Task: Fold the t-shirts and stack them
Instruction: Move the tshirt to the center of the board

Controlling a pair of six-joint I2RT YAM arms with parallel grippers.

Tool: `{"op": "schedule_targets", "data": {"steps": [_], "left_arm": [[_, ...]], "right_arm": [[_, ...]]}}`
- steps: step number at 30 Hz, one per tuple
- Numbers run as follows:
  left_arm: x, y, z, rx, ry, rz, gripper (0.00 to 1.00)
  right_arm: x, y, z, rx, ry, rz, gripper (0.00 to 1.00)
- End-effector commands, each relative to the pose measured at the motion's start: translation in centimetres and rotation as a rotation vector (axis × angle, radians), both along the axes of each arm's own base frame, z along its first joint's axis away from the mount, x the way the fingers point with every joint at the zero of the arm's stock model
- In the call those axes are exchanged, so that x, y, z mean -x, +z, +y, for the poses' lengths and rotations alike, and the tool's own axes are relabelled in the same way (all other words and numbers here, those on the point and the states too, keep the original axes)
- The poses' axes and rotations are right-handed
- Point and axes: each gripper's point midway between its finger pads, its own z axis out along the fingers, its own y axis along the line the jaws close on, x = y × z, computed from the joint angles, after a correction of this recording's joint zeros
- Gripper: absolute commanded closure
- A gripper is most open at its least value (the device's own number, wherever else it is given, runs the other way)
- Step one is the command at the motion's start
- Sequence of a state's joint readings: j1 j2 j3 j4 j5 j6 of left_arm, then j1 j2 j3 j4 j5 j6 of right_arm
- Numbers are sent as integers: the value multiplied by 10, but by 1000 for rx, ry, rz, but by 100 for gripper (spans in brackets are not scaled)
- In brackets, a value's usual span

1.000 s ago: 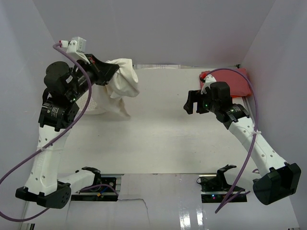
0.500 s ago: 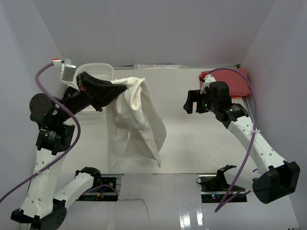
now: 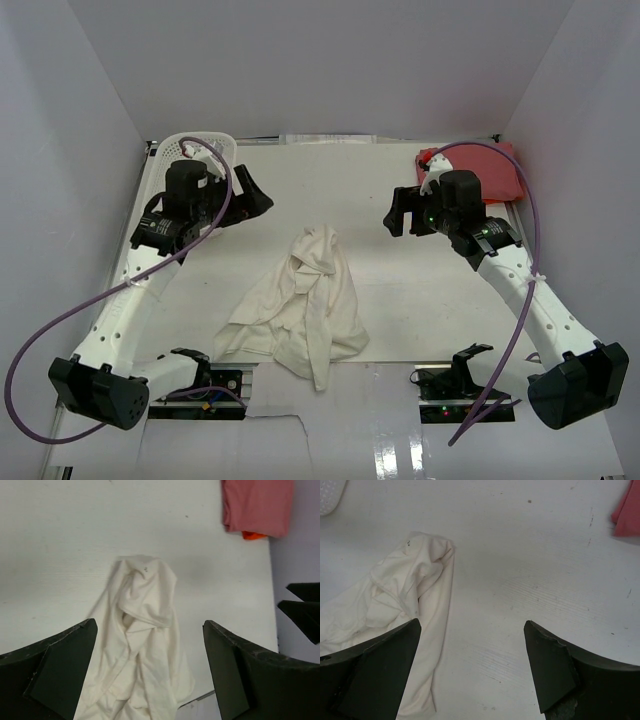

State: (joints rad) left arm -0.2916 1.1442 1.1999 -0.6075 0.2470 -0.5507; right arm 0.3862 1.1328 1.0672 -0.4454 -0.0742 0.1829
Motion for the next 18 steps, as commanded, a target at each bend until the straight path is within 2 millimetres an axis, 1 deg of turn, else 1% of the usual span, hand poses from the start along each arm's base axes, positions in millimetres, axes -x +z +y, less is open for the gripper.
{"op": "schedule_targets", "data": {"steps": [1, 3, 4, 5, 7, 8, 9, 10, 12, 13, 14, 15, 16, 18], "left_arm": [[14, -21, 48, -222, 153, 80, 2], [21, -43, 44, -247, 91, 140, 2], [24, -52, 44, -259, 86, 168, 2], [28, -70, 53, -303, 112, 222, 2], [28, -94, 65, -375, 158, 286, 2], [31, -107, 74, -413, 189, 328, 2], [30, -115, 85, -457, 242, 352, 2], [29, -129, 88, -488, 253, 401, 2], [29, -140, 96, -520, 294, 451, 2], [27, -147, 96, -515, 300, 476, 2], [20, -149, 97, -490, 314, 469, 2], [18, -154, 97, -472, 315, 484, 2], [15, -157, 94, -438, 304, 497, 2], [5, -172, 98, -396, 320, 549, 2]], "right_arm": [[-4, 10, -1, -12, -8, -42, 10], [-5, 9, -1, -11, -8, -39, 10], [-5, 7, -1, -11, -6, -36, 10], [-5, 6, 0, -12, -3, -32, 10], [-4, 5, 1, -13, 1, -30, 10], [-4, 5, 2, -17, 7, -30, 10], [-4, 4, 3, -17, 9, -27, 10], [-4, 4, 3, -18, 12, -25, 10], [-3, 4, 5, -24, 21, -26, 10], [-2, 4, 5, -27, 24, -28, 10], [-3, 4, 5, -26, 27, -32, 10], [-3, 3, 5, -23, 28, -34, 10], [-3, 3, 5, -19, 30, -35, 10], [-4, 3, 4, -10, 26, -34, 10]]}}
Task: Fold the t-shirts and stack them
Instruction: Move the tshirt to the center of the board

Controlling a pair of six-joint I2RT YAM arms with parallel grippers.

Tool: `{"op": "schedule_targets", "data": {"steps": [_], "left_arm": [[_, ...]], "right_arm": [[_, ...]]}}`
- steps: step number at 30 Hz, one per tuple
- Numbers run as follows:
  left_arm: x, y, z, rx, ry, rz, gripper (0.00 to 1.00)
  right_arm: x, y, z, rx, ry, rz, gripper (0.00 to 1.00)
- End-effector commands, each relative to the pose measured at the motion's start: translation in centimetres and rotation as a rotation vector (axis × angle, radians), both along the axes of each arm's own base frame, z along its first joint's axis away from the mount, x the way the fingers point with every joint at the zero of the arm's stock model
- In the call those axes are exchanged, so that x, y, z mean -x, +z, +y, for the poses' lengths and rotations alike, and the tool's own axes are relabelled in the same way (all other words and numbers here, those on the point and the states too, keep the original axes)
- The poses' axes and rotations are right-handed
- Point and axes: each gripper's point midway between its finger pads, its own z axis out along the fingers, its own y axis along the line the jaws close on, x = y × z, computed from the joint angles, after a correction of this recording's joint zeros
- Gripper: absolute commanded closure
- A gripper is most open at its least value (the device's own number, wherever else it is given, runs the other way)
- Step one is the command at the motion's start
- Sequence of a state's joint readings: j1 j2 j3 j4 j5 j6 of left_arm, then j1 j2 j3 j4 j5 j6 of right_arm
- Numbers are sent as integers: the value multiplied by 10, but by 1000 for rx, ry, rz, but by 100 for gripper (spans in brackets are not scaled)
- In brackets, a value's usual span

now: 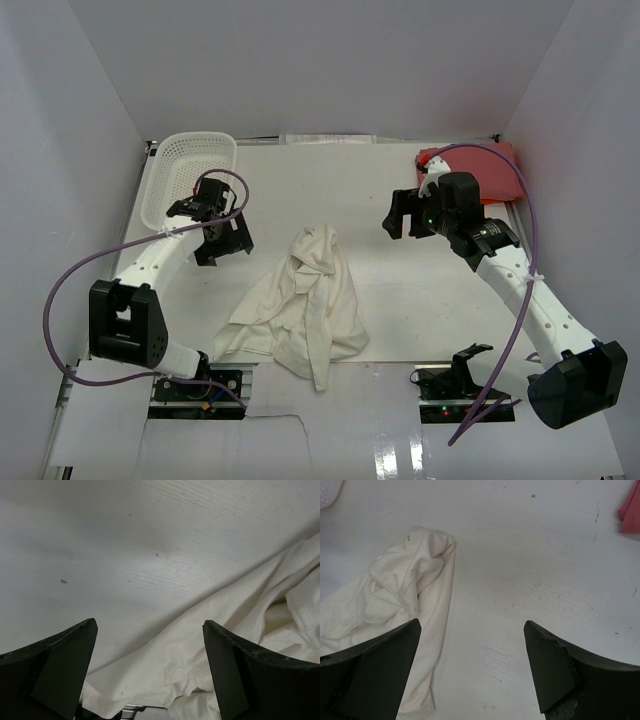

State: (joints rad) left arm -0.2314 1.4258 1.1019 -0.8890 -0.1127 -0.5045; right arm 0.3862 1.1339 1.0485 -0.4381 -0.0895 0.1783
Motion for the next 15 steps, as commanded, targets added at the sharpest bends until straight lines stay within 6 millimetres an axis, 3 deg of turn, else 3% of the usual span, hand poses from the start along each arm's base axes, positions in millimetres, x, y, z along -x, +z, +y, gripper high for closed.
{"op": "schedule_targets", "data": {"steps": [1, 3, 8, 9, 10, 11, 12, 14, 15], "left_arm": [[-23, 0, 3, 84, 66, -13, 2], [-35, -15, 12, 93, 112, 44, 2], [-91, 0, 29, 100, 186, -21, 2], [-99, -12, 32, 94, 194, 8, 2], [-113, -3, 35, 95, 201, -10, 2], [-119, -6, 42, 97, 223, 1, 2], [-125, -20, 46, 97, 244, 42, 2], [-144, -16, 46, 128, 252, 24, 2], [-149, -26, 45, 128, 259, 43, 2]], "right_arm": [[-6, 10, 2, -11, 13, -48, 10], [-5, 10, 3, -15, 21, -47, 10], [-4, 14, 3, -20, 24, -57, 10], [-4, 15, 3, -19, 23, -59, 10], [-4, 17, 2, -20, 20, -63, 10], [-3, 17, 2, -21, 19, -63, 10], [-3, 19, 3, -25, 22, -64, 10], [-3, 20, 4, -31, 25, -64, 10], [-2, 21, 4, -32, 26, -64, 10]]}}
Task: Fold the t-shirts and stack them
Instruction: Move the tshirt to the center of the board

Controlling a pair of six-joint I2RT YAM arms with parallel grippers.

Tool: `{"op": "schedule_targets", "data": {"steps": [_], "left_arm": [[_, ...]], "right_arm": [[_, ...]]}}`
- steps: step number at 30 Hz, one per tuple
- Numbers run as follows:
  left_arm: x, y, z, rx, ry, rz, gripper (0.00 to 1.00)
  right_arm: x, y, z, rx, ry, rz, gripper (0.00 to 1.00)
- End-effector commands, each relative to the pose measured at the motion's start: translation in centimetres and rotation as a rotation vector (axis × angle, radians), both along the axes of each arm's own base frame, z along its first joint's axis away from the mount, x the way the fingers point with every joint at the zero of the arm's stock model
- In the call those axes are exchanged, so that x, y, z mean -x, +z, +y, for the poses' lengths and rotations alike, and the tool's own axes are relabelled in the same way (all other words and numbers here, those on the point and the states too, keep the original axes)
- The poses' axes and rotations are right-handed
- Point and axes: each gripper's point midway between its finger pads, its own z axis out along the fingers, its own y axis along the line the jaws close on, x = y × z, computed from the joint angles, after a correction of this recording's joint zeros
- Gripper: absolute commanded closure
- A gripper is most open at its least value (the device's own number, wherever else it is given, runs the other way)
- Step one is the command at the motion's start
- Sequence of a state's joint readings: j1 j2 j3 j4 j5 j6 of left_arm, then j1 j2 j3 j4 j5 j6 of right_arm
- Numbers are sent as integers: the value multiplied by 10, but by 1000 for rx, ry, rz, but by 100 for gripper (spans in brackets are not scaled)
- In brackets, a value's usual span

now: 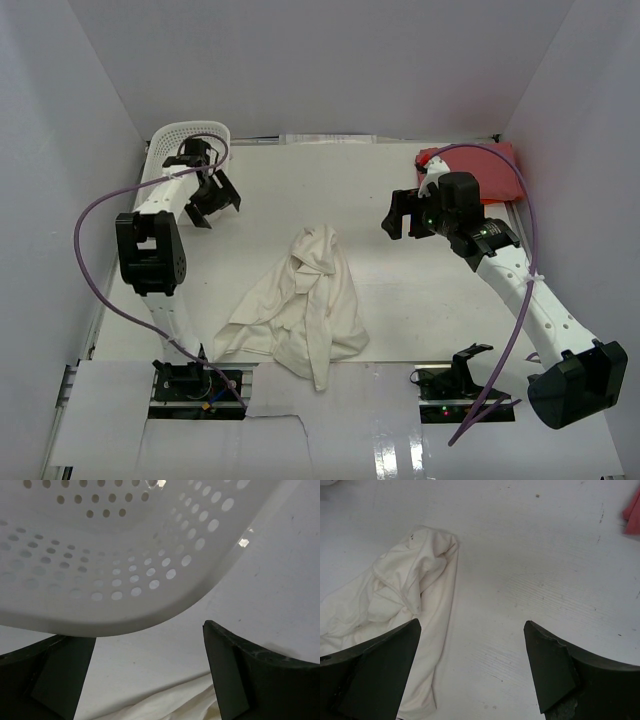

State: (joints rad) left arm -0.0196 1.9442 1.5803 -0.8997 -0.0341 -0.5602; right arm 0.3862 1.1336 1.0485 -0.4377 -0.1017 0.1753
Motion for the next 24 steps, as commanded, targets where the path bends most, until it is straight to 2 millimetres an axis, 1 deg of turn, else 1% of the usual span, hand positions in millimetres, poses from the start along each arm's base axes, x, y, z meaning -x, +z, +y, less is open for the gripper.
{"op": "schedule_targets", "data": {"steps": [1, 2, 3, 4, 5, 6, 7, 8, 9, 10, 12, 13, 16, 17, 18, 19, 20, 21, 22, 23, 24], "left_arm": [[-27, 3, 1, 40, 30, -33, 2], [-41, 11, 2, 35, 35, -69, 2], [-47, 10, 6, 25, 47, -77, 2], [-53, -4, 19, 25, 83, -55, 2], [-70, 7, 22, 28, 92, -96, 2], [-77, 5, 25, 23, 102, -98, 2], [-79, -10, 27, 25, 125, -59, 2], [-94, 1, 33, 31, 142, -97, 2], [-98, -1, 35, 43, 151, -95, 2], [-98, -10, 41, 51, 182, -70, 2], [-104, -3, 51, 54, 213, -91, 2], [-104, -2, 59, 55, 241, -96, 2], [-104, 6, 73, 60, 296, -114, 2], [-103, 9, 73, 65, 307, -118, 2], [-101, 19, 71, 77, 305, -133, 2], [-94, 17, 60, 110, 285, -115, 2], [-89, 19, 50, 128, 269, -110, 2], [-84, 36, 42, 129, 249, -138, 2], [-73, 30, 22, 128, 207, -113, 2], [-62, 38, 5, 111, 162, -117, 2], [-61, 51, 6, 107, 160, -146, 2]], "right_arm": [[-3, 20, 3, -30, 14, -63, 10], [-3, 21, 3, -33, 16, -63, 10], [-3, 21, 4, -34, 18, -63, 10], [-4, 21, 4, -33, 16, -61, 10], [-4, 21, 4, -34, 15, -61, 10], [-4, 21, 4, -35, 16, -60, 10], [-4, 21, 4, -34, 13, -61, 10], [-4, 21, 3, -32, 12, -60, 10], [-4, 21, 2, -27, 9, -57, 10], [-4, 21, 1, -23, 3, -59, 10], [-4, 23, -1, -13, -1, -66, 10], [-4, 23, -3, -7, -8, -65, 10], [-4, 23, -4, -4, -11, -68, 10], [-4, 25, -4, -7, -10, -72, 10], [-4, 24, -3, -9, -8, -70, 10], [-4, 25, -3, -11, -8, -70, 10], [-5, 25, -2, -12, -6, -70, 10], [-6, 24, -1, -14, -4, -66, 10], [-6, 23, 0, -18, 2, -58, 10], [-6, 22, 2, -25, 7, -51, 10], [-6, 21, 3, -25, 7, -50, 10]]}}
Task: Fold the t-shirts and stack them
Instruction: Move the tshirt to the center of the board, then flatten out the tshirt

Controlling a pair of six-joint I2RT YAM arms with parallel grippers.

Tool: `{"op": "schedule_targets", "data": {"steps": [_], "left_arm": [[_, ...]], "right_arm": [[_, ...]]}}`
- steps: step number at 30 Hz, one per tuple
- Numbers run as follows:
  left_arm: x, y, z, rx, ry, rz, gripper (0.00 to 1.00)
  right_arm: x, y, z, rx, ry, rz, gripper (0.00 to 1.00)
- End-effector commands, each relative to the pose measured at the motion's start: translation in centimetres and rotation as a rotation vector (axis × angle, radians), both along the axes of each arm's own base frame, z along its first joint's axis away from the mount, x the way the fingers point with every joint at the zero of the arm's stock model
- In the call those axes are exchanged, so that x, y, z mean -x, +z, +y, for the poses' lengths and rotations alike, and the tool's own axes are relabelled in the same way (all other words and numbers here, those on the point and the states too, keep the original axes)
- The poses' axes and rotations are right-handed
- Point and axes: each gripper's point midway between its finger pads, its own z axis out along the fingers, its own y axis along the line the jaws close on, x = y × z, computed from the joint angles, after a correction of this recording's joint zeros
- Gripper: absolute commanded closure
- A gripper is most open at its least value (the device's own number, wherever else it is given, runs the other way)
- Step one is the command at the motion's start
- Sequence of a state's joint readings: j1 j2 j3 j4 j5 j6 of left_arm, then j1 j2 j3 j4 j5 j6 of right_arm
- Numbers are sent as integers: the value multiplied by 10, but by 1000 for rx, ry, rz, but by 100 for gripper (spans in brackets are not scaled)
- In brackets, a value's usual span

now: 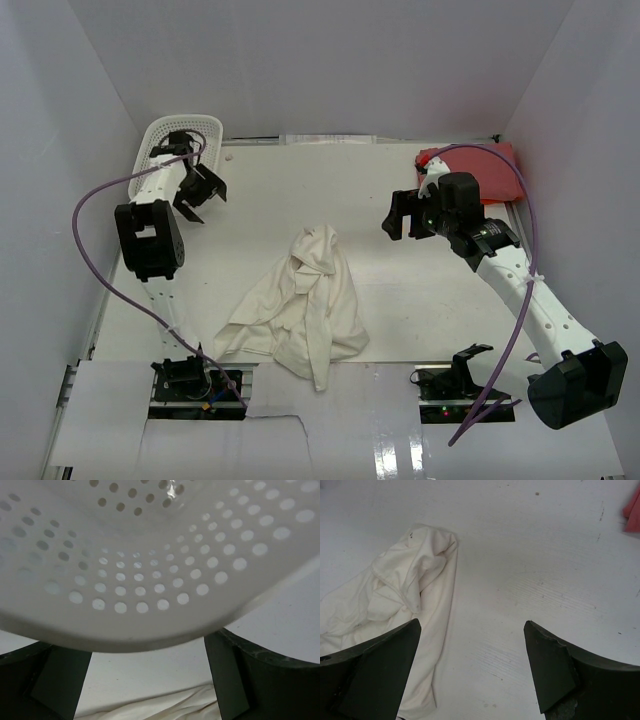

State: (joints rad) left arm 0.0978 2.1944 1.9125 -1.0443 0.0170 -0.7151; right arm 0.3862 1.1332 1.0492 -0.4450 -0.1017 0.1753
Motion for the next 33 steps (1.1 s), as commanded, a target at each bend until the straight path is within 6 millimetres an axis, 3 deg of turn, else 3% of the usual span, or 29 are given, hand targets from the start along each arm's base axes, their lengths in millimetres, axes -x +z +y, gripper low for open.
{"op": "schedule_targets", "data": {"steps": [1, 2, 3, 4, 5, 8, 9, 10, 12, 13, 14, 15, 16, 17, 18, 19, 20, 21, 22, 23, 24, 26, 27, 28, 33], "left_arm": [[3, 54, -51, -38, -105, -175, 2], [11, 58, -57, -36, -107, -181, 2], [15, 78, -66, -29, -110, -244, 2], [22, 81, -84, -19, -144, -265, 2], [34, 73, -94, -4, -169, -251, 2], [33, 95, -143, 118, -334, -384, 2], [24, 103, -152, 134, -376, -436, 2], [16, 95, -156, 140, -410, -431, 2], [-8, 107, -159, 116, -449, -485, 2], [-28, 104, -159, 88, -465, -495, 2], [-30, 85, -159, 84, -475, -460, 2], [-48, 103, -162, 81, -489, -517, 2], [-58, 102, -164, 73, -516, -530, 2], [-71, 82, -167, 73, -528, -507, 2], [-88, 102, -171, 66, -543, -571, 2], [-97, 104, -173, 67, -562, -590, 2], [-107, 84, -175, 61, -590, -573, 2], [-123, 101, -176, 60, -608, -637, 2], [-129, 100, -179, 87, -639, -652, 2], [-138, 80, -176, 97, -639, -628, 2], [-150, 92, -165, 105, -625, -675, 2], [-154, 87, -162, 168, -628, -695, 2], [-164, 94, -149, 180, -600, -748, 2], [-164, 81, -141, 180, -573, -727, 2], [-176, 71, -82, 39, -428, -700, 2]], "right_arm": [[-7, 22, 5, -34, 15, -52, 10], [-7, 21, 6, -36, 17, -51, 10], [-7, 21, 6, -38, 16, -50, 10], [-8, 21, 6, -37, 16, -49, 10], [-7, 20, 6, -37, 16, -47, 10], [-6, 21, 7, -43, 20, -47, 10], [-6, 21, 8, -46, 23, -47, 10], [-6, 20, 8, -45, 23, -45, 10], [-5, 23, 8, -47, 22, -47, 10], [-6, 25, 7, -49, 19, -51, 10], [-5, 25, 7, -49, 19, -51, 10], [-5, 26, 6, -46, 14, -56, 10], [-6, 27, 5, -46, 12, -57, 10], [-5, 27, 5, -44, 11, -60, 10], [-6, 28, 4, -41, 8, -61, 10], [-5, 26, 4, -39, 8, -56, 10], [-5, 27, 4, -40, 9, -57, 10], [-5, 26, 3, -37, 9, -55, 10], [-4, 26, 3, -36, 9, -52, 10], [-3, 26, 2, -34, 8, -53, 10], [-3, 27, 1, -30, 6, -56, 10], [-1, 28, -1, -23, 2, -59, 10], [-2, 29, -2, -18, -5, -65, 10], [-1, 31, -3, -17, -5, -71, 10], [-2, 31, -5, -11, -12, -70, 10]]}}
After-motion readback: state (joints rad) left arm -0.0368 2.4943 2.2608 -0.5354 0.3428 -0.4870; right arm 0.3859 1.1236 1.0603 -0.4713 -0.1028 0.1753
